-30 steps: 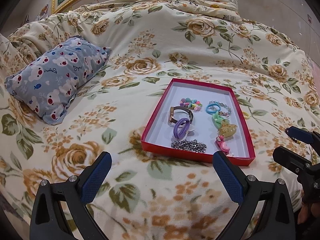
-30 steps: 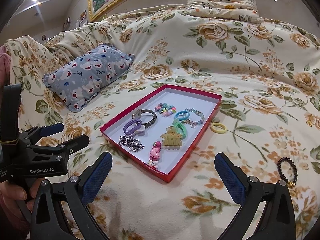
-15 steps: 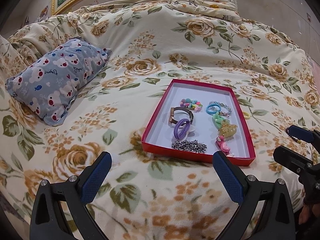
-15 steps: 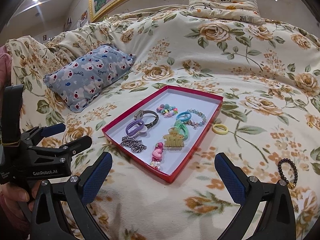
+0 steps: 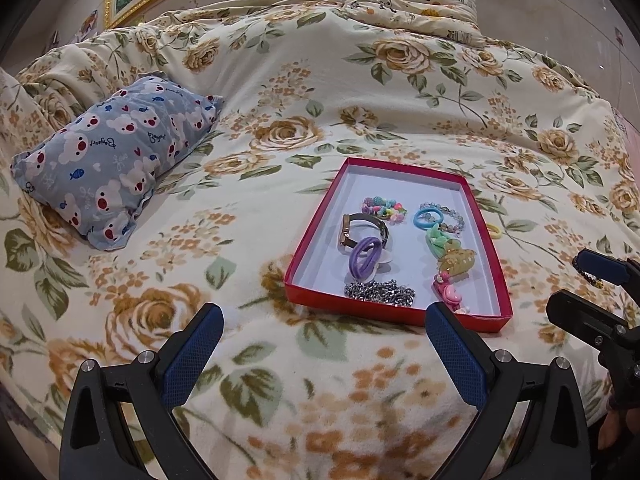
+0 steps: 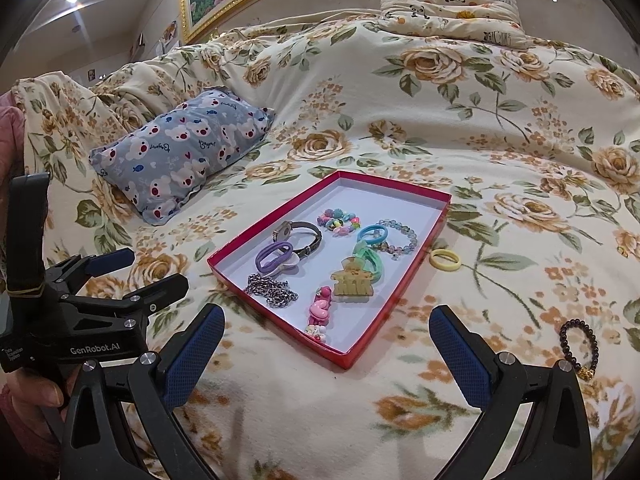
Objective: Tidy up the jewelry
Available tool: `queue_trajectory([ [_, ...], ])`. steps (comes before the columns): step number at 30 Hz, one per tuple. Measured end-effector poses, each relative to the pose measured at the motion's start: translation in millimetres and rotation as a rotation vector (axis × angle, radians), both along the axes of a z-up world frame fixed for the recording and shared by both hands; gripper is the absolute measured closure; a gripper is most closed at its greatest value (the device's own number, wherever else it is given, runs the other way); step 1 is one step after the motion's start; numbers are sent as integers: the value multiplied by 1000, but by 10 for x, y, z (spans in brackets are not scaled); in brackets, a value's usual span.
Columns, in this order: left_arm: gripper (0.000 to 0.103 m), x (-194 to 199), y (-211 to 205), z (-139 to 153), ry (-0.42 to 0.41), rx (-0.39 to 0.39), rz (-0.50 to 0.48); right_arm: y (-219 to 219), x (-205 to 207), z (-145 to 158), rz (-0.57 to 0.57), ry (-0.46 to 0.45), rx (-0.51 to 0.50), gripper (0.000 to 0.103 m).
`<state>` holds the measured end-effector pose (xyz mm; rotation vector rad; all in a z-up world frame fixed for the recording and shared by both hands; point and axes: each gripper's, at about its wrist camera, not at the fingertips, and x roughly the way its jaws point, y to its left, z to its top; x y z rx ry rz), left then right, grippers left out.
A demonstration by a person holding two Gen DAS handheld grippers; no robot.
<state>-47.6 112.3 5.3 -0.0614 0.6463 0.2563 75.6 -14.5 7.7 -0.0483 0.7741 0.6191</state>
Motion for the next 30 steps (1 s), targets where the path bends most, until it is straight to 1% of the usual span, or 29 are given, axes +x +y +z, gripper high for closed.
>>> queue_trajectory([
  [30,1,81,24,-12,5,0,-2,43,30,-16,10,8,4,0],
])
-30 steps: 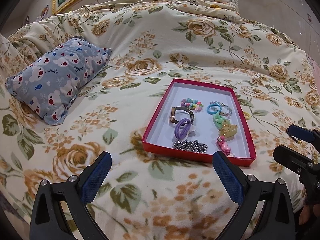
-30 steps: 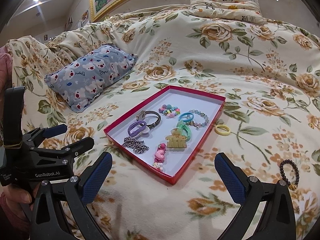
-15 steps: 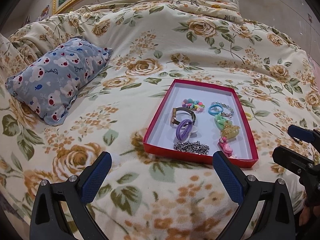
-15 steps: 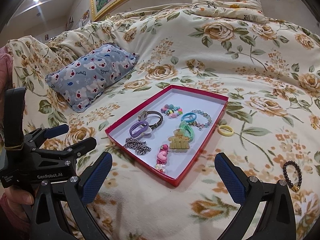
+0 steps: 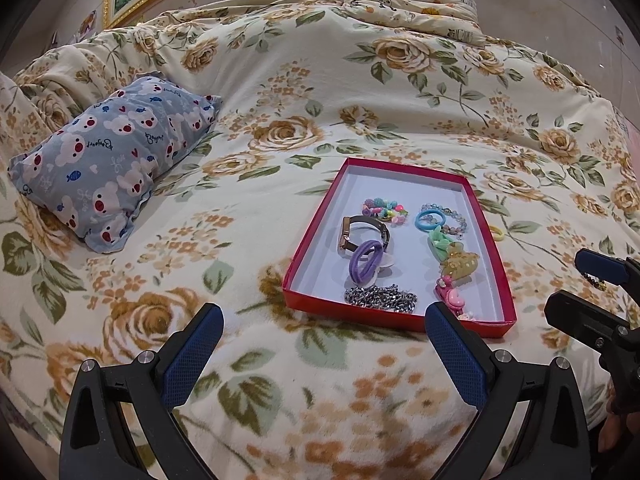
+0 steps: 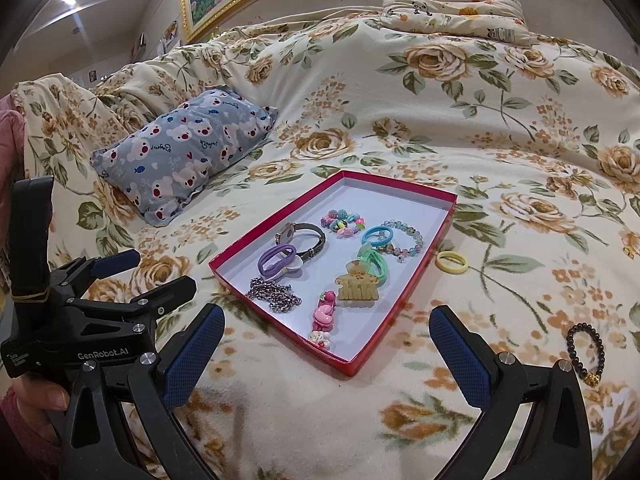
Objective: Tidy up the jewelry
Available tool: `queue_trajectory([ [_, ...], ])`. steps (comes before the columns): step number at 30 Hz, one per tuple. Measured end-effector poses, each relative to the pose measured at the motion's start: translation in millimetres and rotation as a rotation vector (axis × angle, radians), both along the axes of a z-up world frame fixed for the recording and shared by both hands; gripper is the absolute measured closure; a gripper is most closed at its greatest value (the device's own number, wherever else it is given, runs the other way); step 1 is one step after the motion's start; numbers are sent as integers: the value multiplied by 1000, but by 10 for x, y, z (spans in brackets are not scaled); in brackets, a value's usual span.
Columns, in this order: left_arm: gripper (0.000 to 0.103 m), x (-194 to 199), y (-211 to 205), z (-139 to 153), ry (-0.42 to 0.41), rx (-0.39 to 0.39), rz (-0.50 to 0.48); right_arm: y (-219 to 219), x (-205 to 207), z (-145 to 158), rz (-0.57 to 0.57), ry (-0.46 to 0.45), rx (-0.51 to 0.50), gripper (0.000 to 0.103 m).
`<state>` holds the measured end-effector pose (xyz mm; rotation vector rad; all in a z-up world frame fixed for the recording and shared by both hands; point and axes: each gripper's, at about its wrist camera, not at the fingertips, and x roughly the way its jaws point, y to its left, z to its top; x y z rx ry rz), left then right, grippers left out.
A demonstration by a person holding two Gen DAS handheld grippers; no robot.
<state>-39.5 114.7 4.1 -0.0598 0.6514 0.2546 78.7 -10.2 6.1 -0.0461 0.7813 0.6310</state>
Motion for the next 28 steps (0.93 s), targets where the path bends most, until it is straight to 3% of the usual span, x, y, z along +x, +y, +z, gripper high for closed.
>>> queue_trajectory([
  [28,1,154,-35,-16,28,-17,0,-38,113,-39,-14,31,26,0],
])
